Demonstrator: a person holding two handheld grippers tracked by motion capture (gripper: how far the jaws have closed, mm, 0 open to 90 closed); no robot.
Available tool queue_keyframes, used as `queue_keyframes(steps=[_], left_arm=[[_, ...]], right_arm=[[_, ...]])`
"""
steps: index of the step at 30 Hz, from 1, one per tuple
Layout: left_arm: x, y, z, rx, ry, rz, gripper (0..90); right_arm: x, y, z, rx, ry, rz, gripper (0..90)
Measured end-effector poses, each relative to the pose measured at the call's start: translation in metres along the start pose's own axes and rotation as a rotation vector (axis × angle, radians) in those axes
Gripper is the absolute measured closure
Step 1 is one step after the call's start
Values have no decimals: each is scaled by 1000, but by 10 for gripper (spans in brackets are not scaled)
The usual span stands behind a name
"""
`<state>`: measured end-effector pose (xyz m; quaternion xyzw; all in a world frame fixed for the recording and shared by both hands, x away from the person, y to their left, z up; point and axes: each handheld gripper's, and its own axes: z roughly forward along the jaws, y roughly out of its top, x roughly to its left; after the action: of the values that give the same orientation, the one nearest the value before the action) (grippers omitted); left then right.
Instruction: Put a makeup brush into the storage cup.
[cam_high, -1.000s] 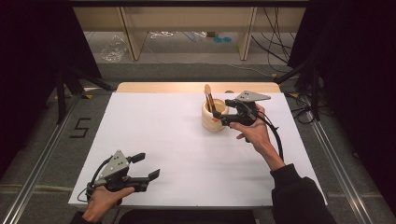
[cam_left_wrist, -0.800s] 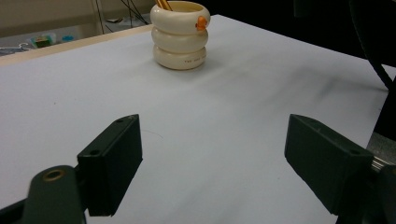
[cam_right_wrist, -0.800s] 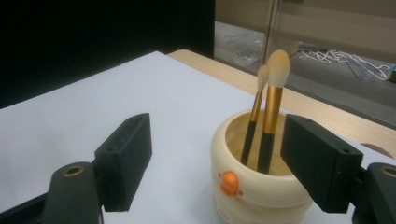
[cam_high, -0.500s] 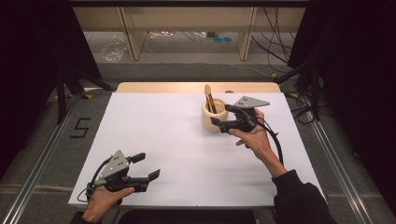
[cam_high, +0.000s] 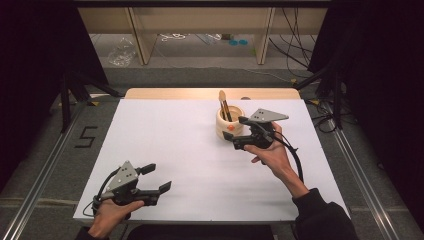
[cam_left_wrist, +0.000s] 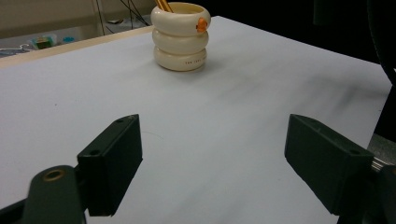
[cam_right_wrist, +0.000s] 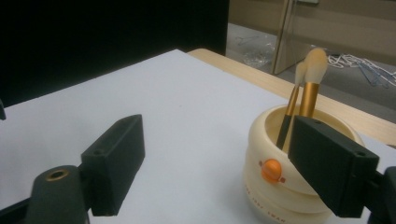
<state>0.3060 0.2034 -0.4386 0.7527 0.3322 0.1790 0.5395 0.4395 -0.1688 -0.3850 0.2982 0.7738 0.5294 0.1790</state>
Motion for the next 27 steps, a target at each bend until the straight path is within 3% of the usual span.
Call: queue_keyframes(steps=[12,22,27], left_arm=[[-1,0,0,-1,-1,-14,187],[-1,-1,1,-11,-6,-16,187],[-1,-1,0,-6,0,-17,187]], right_arm=[[12,-12,-2,31,17,-4,174],[23,-24,-4,24,46,11,173],[26,-27,-8,23,36,9,171]])
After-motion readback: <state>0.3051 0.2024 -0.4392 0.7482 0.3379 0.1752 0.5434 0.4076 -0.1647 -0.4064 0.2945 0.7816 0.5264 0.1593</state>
